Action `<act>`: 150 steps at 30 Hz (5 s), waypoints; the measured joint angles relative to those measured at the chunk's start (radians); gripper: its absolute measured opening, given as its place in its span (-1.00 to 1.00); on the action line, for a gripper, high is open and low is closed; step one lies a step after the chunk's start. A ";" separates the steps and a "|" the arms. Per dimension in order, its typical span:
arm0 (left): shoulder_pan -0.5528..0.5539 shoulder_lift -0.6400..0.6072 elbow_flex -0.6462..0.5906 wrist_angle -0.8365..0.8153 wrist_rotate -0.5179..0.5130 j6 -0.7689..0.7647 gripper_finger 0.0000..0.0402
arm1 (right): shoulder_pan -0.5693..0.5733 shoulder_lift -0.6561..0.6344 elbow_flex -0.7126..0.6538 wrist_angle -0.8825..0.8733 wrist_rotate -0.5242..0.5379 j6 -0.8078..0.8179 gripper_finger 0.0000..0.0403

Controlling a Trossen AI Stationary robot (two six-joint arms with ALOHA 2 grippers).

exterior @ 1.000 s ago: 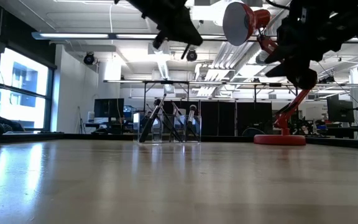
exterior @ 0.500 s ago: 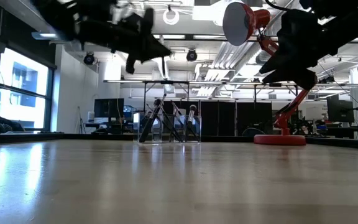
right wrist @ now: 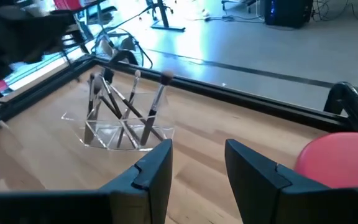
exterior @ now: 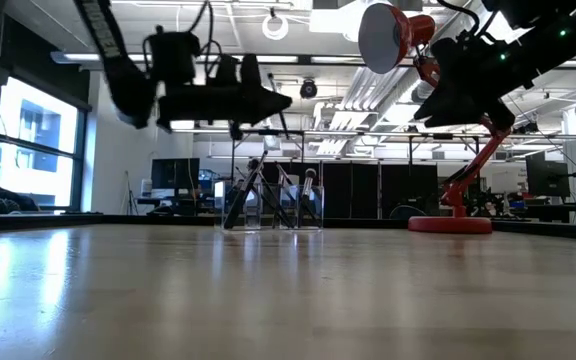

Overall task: Put items in baskets/containers
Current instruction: Put the black foundation brush into the transparent organizer, then return to Home Position

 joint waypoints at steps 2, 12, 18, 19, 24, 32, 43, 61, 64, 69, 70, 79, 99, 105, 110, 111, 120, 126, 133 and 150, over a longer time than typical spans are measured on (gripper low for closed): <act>0.045 0.045 0.056 0.001 0.088 0.000 -0.92 | -0.001 0.010 0.000 0.009 0.003 0.004 -0.30; 0.181 0.224 0.292 -0.138 0.424 0.022 -0.92 | -0.031 0.085 0.000 0.009 0.007 0.107 -0.30; 0.181 0.289 0.358 -0.238 0.487 0.157 -0.92 | -0.039 0.131 0.000 0.008 0.003 0.173 -0.30; 0.181 0.290 0.365 -0.251 0.502 0.170 -0.92 | -0.039 0.136 0.000 0.008 0.003 0.175 -0.29; 0.181 0.290 0.394 -0.357 0.521 0.235 -0.92 | -0.039 0.144 0.000 0.008 0.006 0.174 -0.30; 0.180 0.291 0.406 -0.431 0.465 0.237 -0.69 | -0.039 0.144 0.000 0.030 0.054 0.174 -0.30; 0.180 0.291 0.406 -0.446 0.449 0.237 -0.62 | -0.039 0.143 0.000 0.065 0.054 0.158 -0.30; 0.180 0.096 0.406 -0.419 0.428 0.261 -0.76 | -0.039 0.143 0.000 0.065 0.039 0.038 -0.30; 0.157 0.054 0.407 -0.487 0.412 0.263 -0.86 | -0.039 0.143 0.000 0.065 -0.015 -0.015 -0.31; 0.072 0.000 0.406 -0.587 0.381 0.263 -0.97 | -0.038 0.142 0.000 0.064 -0.194 -0.046 -0.45; 0.049 -0.006 0.406 -0.595 0.368 0.262 -0.97 | -0.038 0.142 0.000 0.064 -0.235 -0.065 -0.51; -0.158 -0.016 0.406 -0.615 0.181 0.271 -1.00 | -0.023 0.141 0.001 0.091 -0.564 -0.228 -0.94; -0.390 -0.016 0.406 -0.691 -0.138 0.259 -1.00 | 0.292 -0.179 -0.320 0.351 -0.544 -0.206 -1.00; -0.405 -0.016 0.406 -0.687 -0.152 0.232 -1.00 | 0.292 -0.367 -0.398 0.362 -0.548 -0.174 -1.00; -0.411 -0.016 0.406 -0.691 -0.159 0.207 -1.00 | 0.292 -0.529 -0.397 0.305 -0.561 -0.252 -1.00; -0.412 -0.016 0.406 -0.692 -0.158 0.203 -1.00 | 0.292 -0.559 -0.397 0.296 -0.565 -0.269 -1.00; -0.417 -0.016 0.406 -0.693 -0.136 0.155 -1.00 | 0.288 -0.781 -0.396 0.134 -0.515 -0.327 -1.00; -0.415 -0.033 0.404 -0.720 -0.136 0.157 -1.00 | 0.288 -0.781 -0.393 0.091 -0.459 -0.334 -1.00; -0.407 -0.055 0.402 -0.765 -0.098 0.213 -1.00 | 0.288 -0.778 -0.393 0.086 -0.406 -0.333 -1.00; -0.418 -0.386 0.297 -1.215 0.009 0.399 -1.00 | 0.288 -0.770 -0.391 0.089 -0.294 -0.333 -1.00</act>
